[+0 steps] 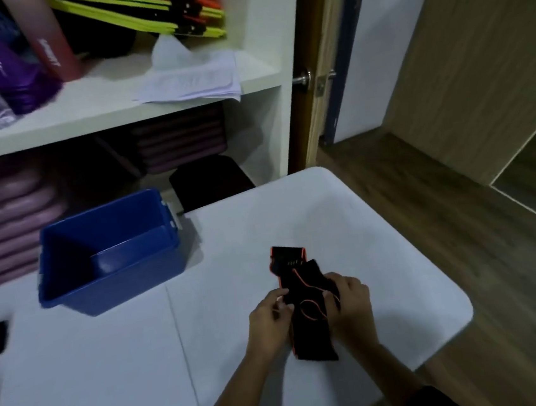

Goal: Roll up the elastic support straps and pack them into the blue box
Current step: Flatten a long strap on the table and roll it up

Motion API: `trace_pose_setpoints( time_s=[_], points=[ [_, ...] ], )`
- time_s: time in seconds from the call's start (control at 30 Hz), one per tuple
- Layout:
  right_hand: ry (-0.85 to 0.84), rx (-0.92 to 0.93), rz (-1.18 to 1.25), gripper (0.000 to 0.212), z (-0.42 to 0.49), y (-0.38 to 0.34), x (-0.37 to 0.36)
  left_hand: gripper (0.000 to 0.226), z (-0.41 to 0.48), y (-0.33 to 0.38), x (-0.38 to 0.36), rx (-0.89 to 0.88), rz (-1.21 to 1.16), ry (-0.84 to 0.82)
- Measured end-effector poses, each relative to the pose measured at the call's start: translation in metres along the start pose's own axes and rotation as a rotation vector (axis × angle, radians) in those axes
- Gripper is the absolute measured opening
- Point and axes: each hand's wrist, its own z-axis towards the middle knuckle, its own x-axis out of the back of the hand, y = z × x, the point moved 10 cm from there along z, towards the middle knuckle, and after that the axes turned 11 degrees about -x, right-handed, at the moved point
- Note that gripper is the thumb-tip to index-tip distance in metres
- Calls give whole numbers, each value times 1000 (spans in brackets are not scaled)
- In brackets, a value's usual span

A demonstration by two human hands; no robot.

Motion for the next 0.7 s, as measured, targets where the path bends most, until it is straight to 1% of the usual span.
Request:
trace_pose_setpoints(
  time_s=[0.1,0.13,0.17,0.23,0.27,0.33,0.4,0.47,0.57,0.7],
  points=[
    [-133,-92,-70,51,35,33,-15,29,22,-1,-23,87,-30,-7],
    [-200,-132,-78,56,43,44,-24,31,29,-2,-29,114,-30,-15],
    [-284,-178,-87,56,49,53,-33,32,35,-3,-36,134,-23,-25],
    [-481,-248,-95,44,50,63,-48,35,45,-5,-46,167,22,-54],
    [-540,-255,-71,40,49,64,-54,37,49,-6,-50,187,47,-70],
    [-569,-254,-16,41,50,61,-56,39,54,-12,-58,226,93,-106],
    [-558,-242,54,42,51,56,-55,41,57,-17,-63,249,147,-137],
    [-543,-189,165,42,51,46,-51,42,58,-20,-65,257,190,-140],
    [-559,-135,297,47,49,37,-49,40,57,-14,-58,229,147,-55],
    [-662,-140,489,58,46,23,-53,43,53,1,-35,148,39,90]
  ],
)
